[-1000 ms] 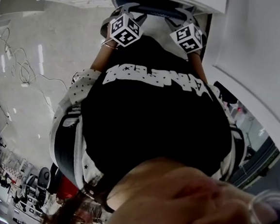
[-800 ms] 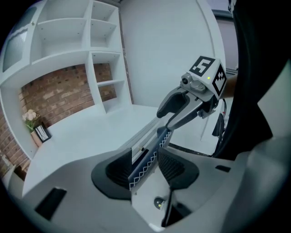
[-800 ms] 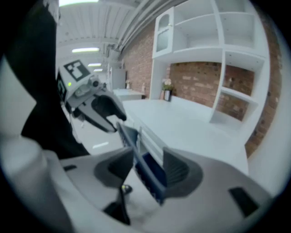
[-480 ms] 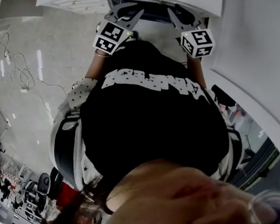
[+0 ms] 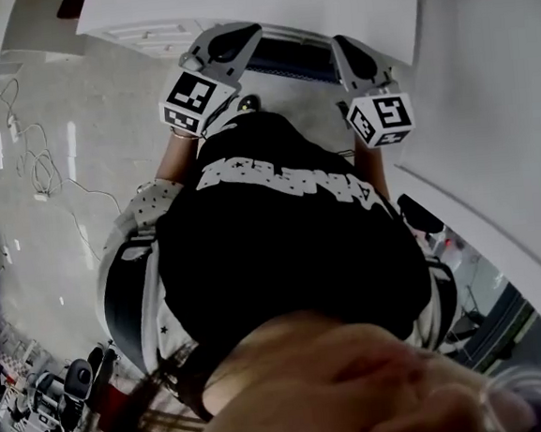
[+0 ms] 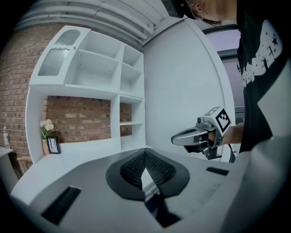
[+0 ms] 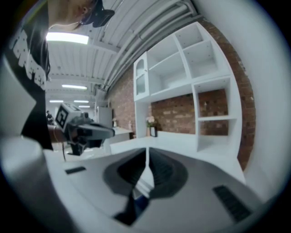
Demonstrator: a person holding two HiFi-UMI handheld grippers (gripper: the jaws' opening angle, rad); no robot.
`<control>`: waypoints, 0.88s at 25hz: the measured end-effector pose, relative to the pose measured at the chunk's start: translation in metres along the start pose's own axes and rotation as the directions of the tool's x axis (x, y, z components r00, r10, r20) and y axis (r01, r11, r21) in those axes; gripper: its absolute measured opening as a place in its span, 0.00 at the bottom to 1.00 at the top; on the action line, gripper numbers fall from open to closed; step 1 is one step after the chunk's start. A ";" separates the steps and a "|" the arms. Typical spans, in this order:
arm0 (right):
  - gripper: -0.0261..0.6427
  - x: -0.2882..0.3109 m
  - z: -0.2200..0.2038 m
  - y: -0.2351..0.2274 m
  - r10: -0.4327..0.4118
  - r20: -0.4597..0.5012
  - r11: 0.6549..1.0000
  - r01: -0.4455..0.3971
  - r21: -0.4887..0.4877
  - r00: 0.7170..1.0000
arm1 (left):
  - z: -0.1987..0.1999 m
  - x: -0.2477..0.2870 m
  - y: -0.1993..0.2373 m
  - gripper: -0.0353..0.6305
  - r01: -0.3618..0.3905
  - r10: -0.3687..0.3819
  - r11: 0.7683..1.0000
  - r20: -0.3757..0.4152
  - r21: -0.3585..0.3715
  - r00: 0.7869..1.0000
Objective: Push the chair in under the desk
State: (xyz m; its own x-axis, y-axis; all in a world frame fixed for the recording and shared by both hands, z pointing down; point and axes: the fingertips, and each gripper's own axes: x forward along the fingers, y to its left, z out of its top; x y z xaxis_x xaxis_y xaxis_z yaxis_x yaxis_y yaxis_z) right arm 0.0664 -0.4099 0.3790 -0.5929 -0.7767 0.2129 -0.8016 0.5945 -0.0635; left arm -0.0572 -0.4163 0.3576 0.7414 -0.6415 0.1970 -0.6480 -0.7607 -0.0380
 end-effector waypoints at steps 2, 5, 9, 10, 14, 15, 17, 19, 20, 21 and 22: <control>0.10 0.002 0.006 0.000 -0.001 0.004 1.000 0.001 -0.011 1.000 | 0.008 0.000 0.000 0.11 0.007 -0.008 1.000 0.017 0.008 1.000; 0.09 0.001 0.011 -0.003 -0.014 0.001 1.000 0.014 -0.019 1.000 | 0.014 0.000 -0.002 0.11 0.020 -0.020 1.000 0.028 0.006 0.999; 0.09 -0.005 0.018 -0.007 -0.024 0.008 0.999 0.025 -0.027 1.000 | 0.018 -0.003 0.002 0.11 0.000 0.000 1.000 0.020 0.000 1.000; 0.09 -0.006 0.021 -0.008 -0.027 0.008 0.999 0.028 -0.031 1.000 | 0.020 -0.004 0.003 0.11 -0.005 0.005 1.000 0.022 -0.003 1.000; 0.09 -0.010 0.031 -0.008 -0.034 0.023 0.998 0.035 -0.046 0.999 | 0.029 -0.005 0.004 0.11 -0.011 0.012 1.000 0.040 -0.004 0.999; 0.09 -0.012 0.032 -0.007 -0.035 0.026 0.998 0.036 -0.047 0.999 | 0.030 -0.005 0.003 0.11 -0.012 0.012 1.000 0.043 0.001 0.999; 0.09 -0.013 0.033 -0.006 -0.037 0.031 0.998 0.039 -0.050 0.999 | 0.030 -0.005 0.002 0.11 -0.010 0.010 1.000 0.045 0.006 0.999; 0.09 -0.014 0.034 -0.006 -0.039 0.034 0.998 0.040 -0.055 0.999 | 0.029 -0.005 0.001 0.11 -0.007 0.007 1.000 0.044 0.005 0.999; 0.08 -0.014 0.034 -0.005 -0.040 0.034 0.998 0.042 -0.056 0.999 | 0.028 -0.005 0.001 0.11 -0.005 0.005 1.000 0.042 0.005 0.999; 0.08 -0.015 0.033 -0.005 -0.042 0.032 0.997 0.044 -0.057 0.999 | 0.027 -0.005 0.000 0.11 -0.004 0.004 1.000 0.039 0.007 0.999; 0.08 -0.015 0.032 -0.005 -0.044 0.031 0.997 0.045 -0.056 0.999 | 0.026 -0.005 -0.001 0.11 -0.004 0.004 1.000 0.038 0.008 0.999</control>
State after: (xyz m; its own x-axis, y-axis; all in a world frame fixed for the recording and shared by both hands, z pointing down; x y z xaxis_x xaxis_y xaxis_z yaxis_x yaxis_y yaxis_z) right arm 0.0766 -0.4076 0.3444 -0.5593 -0.8080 0.1855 -0.8221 0.5693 0.0010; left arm -0.0560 -0.4152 0.3313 0.7450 -0.6476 0.1598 -0.6495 -0.7589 -0.0470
